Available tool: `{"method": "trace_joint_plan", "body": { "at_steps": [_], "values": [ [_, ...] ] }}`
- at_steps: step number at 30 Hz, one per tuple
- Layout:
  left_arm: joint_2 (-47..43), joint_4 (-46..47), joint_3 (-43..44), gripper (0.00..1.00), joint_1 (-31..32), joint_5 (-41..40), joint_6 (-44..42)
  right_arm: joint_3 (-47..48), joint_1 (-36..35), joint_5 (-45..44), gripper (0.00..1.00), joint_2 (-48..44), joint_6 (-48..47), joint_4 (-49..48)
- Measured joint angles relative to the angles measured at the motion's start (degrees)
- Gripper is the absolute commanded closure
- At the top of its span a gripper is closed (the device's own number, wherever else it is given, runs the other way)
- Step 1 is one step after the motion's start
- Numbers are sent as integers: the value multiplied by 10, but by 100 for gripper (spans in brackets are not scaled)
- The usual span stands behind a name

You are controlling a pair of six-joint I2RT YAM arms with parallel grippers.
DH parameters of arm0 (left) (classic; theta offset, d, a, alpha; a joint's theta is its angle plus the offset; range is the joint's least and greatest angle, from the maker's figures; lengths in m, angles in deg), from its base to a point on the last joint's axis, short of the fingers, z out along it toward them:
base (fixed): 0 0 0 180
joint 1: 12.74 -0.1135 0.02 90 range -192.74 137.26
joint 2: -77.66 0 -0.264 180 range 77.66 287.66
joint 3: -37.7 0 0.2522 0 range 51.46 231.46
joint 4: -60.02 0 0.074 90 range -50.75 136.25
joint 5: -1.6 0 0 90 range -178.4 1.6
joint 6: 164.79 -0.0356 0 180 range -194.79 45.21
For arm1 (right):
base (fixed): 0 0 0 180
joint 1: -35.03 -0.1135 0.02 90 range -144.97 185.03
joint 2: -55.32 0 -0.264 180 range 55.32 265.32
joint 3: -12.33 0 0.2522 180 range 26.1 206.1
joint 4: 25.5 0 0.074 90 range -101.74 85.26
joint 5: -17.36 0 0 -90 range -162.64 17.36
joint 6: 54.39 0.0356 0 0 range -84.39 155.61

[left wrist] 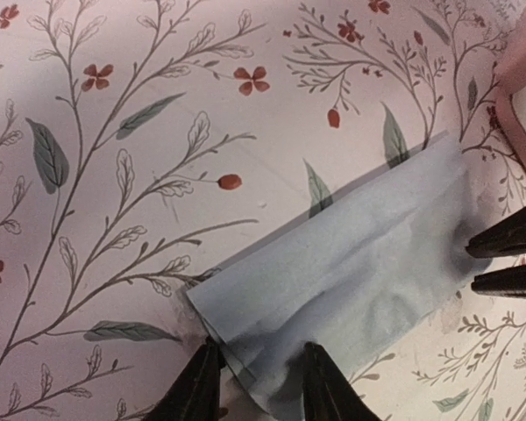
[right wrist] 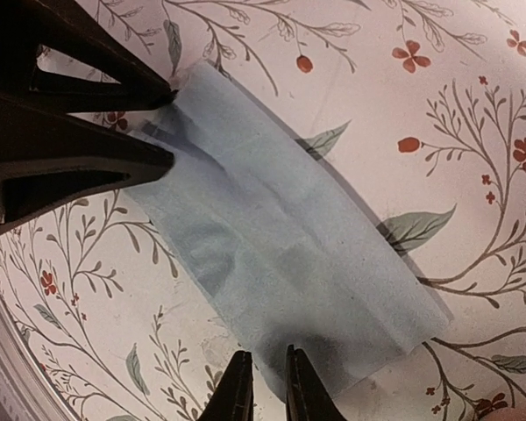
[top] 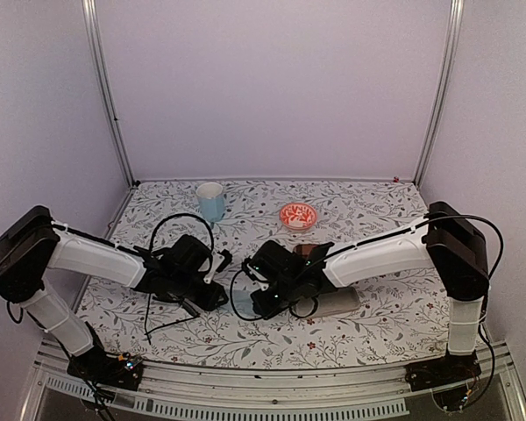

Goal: Organize the sunglasses
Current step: Fold the glasses cleaning cloth at the center of the board, then pick up the folded cleaning cloth from the center of the board.

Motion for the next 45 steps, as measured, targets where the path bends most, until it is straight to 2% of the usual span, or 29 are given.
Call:
{"method": "trace_joint_plan", "body": {
  "at_steps": [19, 30, 45],
  "values": [
    [-53, -7, -5, 64, -2, -10, 0, -33, 0, 6, 85, -16, 9, 1],
    [38, 9, 36, 64, -4, -18, -10, -32, 0, 6, 86, -16, 8, 3],
    [54, 15, 47, 65, -4, -75, -24, -38, 0, 9, 90, -16, 2, 2]
  ]
}}
